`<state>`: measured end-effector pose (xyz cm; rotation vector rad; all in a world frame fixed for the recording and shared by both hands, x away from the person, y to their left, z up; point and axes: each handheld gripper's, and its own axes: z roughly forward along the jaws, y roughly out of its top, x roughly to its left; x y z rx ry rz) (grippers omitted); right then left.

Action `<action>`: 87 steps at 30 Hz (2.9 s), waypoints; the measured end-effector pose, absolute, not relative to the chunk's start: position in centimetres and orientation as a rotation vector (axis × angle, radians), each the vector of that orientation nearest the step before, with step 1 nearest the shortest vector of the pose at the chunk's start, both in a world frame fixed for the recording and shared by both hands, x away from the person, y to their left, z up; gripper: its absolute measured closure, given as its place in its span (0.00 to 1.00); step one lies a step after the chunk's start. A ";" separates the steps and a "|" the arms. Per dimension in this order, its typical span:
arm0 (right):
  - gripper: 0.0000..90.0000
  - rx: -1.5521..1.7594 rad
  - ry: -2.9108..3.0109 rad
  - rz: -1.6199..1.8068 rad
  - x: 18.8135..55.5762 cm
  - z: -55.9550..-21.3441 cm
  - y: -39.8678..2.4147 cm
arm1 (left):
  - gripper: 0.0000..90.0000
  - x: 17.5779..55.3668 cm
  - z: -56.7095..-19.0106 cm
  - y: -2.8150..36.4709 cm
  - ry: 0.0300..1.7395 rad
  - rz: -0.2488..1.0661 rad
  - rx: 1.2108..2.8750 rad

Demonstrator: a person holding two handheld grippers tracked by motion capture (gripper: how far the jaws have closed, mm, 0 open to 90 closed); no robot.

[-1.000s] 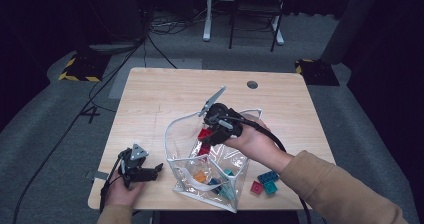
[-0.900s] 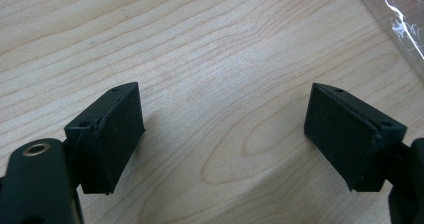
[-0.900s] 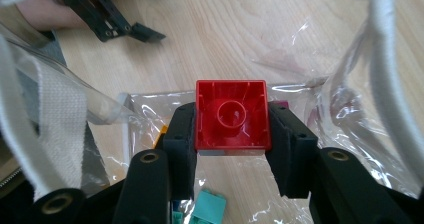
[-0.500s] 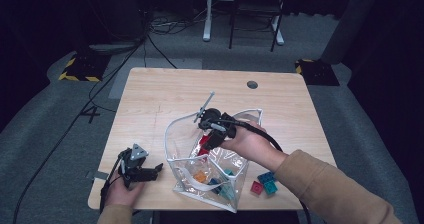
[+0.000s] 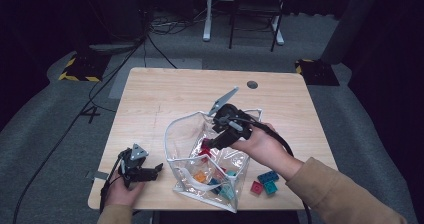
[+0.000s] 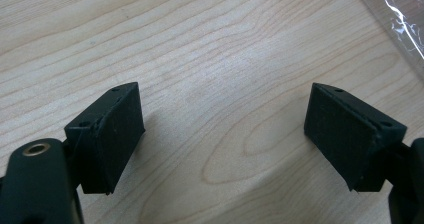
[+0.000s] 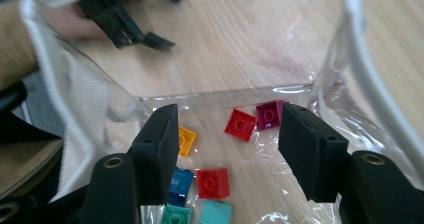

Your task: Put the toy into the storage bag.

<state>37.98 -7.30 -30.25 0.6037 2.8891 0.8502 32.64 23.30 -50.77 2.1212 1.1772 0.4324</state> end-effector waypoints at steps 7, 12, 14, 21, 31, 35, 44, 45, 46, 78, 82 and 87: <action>0.47 0.620 2.825 0.998 36.3 -28.6 -11.0 | 0.18 32.6 -50.8 23.3 1.179 0.430 2.121; 0.47 0.632 2.780 1.086 35.1 -27.7 -13.6 | 0.18 32.6 -50.8 23.3 1.179 0.428 2.122; 0.47 0.637 2.752 1.111 34.4 -27.4 -14.7 | 0.18 32.6 -50.8 23.3 1.177 0.431 2.122; 0.47 0.660 2.676 1.190 32.7 -26.6 -18.3 | 0.18 32.6 -50.8 23.3 1.178 0.432 2.121; 0.45 0.732 2.627 1.210 31.1 -27.0 -22.3 | 0.18 32.6 -50.8 23.3 1.177 0.434 2.122; 0.45 0.754 2.586 1.213 30.5 -27.8 -23.6 | 0.18 32.6 -50.8 23.3 1.177 0.434 2.122; 0.45 0.826 2.553 1.198 29.4 -30.9 -25.6 | 0.18 32.6 -50.8 23.3 1.177 0.434 2.121; 0.45 0.837 2.545 1.203 29.3 -31.3 -25.9 | 0.18 32.6 -50.8 23.3 1.178 0.432 2.121; 0.44 0.847 2.537 1.203 29.1 -31.8 -26.1 | 0.18 32.6 -50.8 23.3 1.178 0.432 2.121; 0.44 1.065 2.567 1.005 28.0 -45.9 -26.8 | 0.18 32.6 -50.8 23.3 1.177 0.435 2.121; 0.45 1.077 2.580 0.986 27.9 -46.6 -26.7 | 0.18 32.6 -50.8 23.3 1.177 0.433 2.122; 0.47 1.079 2.590 0.949 28.1 -47.6 -26.3 | 0.18 32.6 -50.8 23.3 1.177 0.433 2.122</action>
